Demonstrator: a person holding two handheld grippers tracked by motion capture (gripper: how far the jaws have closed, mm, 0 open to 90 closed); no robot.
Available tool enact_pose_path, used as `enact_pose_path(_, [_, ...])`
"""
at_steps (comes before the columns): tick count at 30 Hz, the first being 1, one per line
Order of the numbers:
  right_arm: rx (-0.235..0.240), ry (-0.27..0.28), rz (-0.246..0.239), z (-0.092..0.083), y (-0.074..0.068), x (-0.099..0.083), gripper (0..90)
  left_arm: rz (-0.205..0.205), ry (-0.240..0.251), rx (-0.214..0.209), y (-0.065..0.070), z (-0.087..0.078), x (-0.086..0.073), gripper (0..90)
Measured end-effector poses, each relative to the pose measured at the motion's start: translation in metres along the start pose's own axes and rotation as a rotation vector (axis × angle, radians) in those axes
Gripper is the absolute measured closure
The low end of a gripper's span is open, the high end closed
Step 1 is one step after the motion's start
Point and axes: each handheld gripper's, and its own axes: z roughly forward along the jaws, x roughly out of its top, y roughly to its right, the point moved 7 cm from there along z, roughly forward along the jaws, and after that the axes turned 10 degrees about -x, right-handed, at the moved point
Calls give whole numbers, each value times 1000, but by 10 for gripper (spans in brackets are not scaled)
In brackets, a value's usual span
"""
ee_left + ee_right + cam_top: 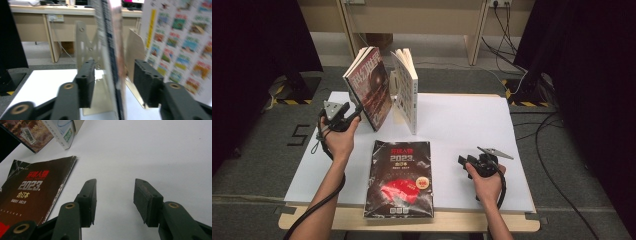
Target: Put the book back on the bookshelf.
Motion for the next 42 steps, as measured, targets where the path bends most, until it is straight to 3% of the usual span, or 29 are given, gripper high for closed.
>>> enact_pose_path(5, [1, 2, 1, 1, 0, 0, 541, -22, -8, -9, -9, 12, 5, 446])
enact_pose_path(12, [1, 3, 4, 0, 2, 1, 540, -58, -30, -42, -12, 31, 13, 506])
enact_pose_path(19, [3, -6, 10, 0, 1, 0, 540, -58, -48, -71, -4, 45, 19, 582])
enact_pose_path(30, [10, -9, 11, 1, 4, -1, 540, -84, -61, -75, 2, 58, 20, 675])
enact_pose_path(34, [11, -13, 15, 1, 4, -1, 539, -73, -70, -95, 7, 59, 21, 735])
enact_pose_path(38, [8, -9, 7, 2, 4, -1, 540, -66, -65, -86, 11, 60, 22, 751])
enact_pose_path(42, [8, -8, 14, 1, 5, -1, 540, -22, -64, -70, 20, 64, 25, 753])
